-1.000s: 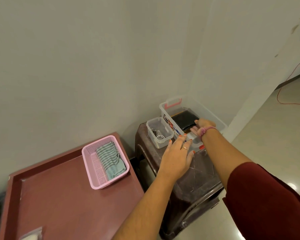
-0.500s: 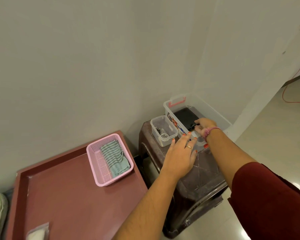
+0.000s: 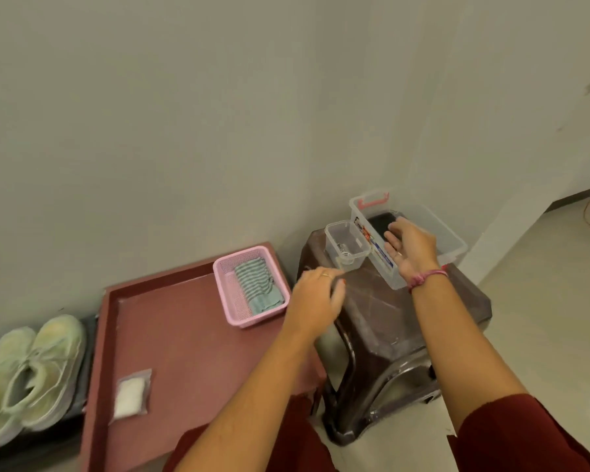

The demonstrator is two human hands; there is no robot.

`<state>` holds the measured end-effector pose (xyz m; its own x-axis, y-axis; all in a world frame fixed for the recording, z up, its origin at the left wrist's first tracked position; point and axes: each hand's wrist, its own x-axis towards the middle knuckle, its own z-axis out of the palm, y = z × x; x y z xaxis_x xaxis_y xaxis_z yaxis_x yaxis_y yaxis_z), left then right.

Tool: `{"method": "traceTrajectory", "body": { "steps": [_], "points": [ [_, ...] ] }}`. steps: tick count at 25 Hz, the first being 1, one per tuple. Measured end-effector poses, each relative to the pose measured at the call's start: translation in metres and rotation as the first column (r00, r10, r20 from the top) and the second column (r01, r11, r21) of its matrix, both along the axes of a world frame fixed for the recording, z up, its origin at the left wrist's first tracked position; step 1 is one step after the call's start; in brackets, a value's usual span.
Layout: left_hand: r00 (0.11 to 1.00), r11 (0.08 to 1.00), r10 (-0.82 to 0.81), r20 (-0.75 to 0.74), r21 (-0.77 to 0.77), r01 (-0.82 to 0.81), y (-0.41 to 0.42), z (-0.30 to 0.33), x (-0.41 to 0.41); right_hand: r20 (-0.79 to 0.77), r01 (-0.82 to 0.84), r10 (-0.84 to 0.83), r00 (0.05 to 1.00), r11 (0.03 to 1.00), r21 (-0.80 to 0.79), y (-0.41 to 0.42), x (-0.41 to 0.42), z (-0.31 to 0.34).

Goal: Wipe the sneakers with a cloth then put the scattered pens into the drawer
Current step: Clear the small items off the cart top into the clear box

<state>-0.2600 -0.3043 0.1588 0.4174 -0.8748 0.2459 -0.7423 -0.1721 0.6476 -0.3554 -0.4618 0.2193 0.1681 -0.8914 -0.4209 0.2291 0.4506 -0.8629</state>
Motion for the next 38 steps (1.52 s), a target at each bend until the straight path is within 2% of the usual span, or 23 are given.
{"method": "traceTrajectory", "body": {
  "steps": [6, 11, 14, 17, 20, 23, 26, 29, 32, 35, 38],
  "points": [
    [0.957, 0.966, 0.254, -0.141, -0.013, -0.259, 0.1, -0.001, 0.044, 0.112, -0.208, 0.201, 0.973, 0.977, 0.055, 0.106, 0.03, -0.01],
    [0.871, 0.882, 0.47, -0.144, 0.039, -0.469, 0.188, -0.028, 0.079, -0.006, -0.407, 0.411, 0.911, 0.904, 0.132, 0.203, 0.088, -0.053],
    [0.783, 0.818, 0.567, -0.257, 0.059, -0.572, 0.237, -0.047, 0.094, -0.08, -0.482, 0.497, 0.864, 0.863, 0.152, 0.241, 0.119, -0.084],
    [0.591, 0.704, 0.679, -0.436, 0.158, -0.692, 0.283, -0.072, 0.109, -0.16, -0.542, 0.57, 0.806, 0.819, 0.188, 0.272, 0.148, -0.114],
    [0.278, 0.582, 0.744, -0.608, 0.384, -0.717, 0.31, -0.102, 0.122, -0.259, -0.619, 0.651, 0.714, 0.759, 0.201, 0.297, 0.179, -0.144],
    [-0.09, 0.508, 0.661, -0.745, 0.533, -0.677, 0.317, -0.118, 0.127, -0.358, -0.739, 0.755, 0.55, 0.639, 0.214, 0.313, 0.208, -0.172],
    [-0.333, 0.458, 0.54, -0.773, 0.602, -0.655, 0.316, -0.133, 0.132, -0.477, -0.836, 0.796, 0.372, 0.51, 0.201, 0.319, 0.24, -0.2],
    [-0.47, 0.399, 0.408, -0.783, 0.616, -0.68, 0.311, -0.143, 0.138, -0.614, -0.911, 0.752, 0.239, 0.392, 0.125, 0.32, 0.274, -0.22],
    [-0.557, 0.321, 0.298, -0.775, 0.631, -0.706, 0.306, -0.147, 0.142, -0.649, -0.958, 0.753, 0.105, 0.253, 0.138, 0.324, 0.299, -0.234],
    [-0.59, 0.276, 0.183, -0.786, 0.617, -0.737, 0.301, -0.152, 0.146, -0.644, -0.969, 0.765, 0.014, 0.169, 0.18, 0.323, 0.312, -0.243],
    [-0.591, 0.291, 0.147, -0.793, 0.606, -0.74, 0.296, -0.155, 0.152, -0.587, -0.963, 0.806, -0.079, 0.091, 0.255, 0.319, 0.312, -0.245]
  ]
}}
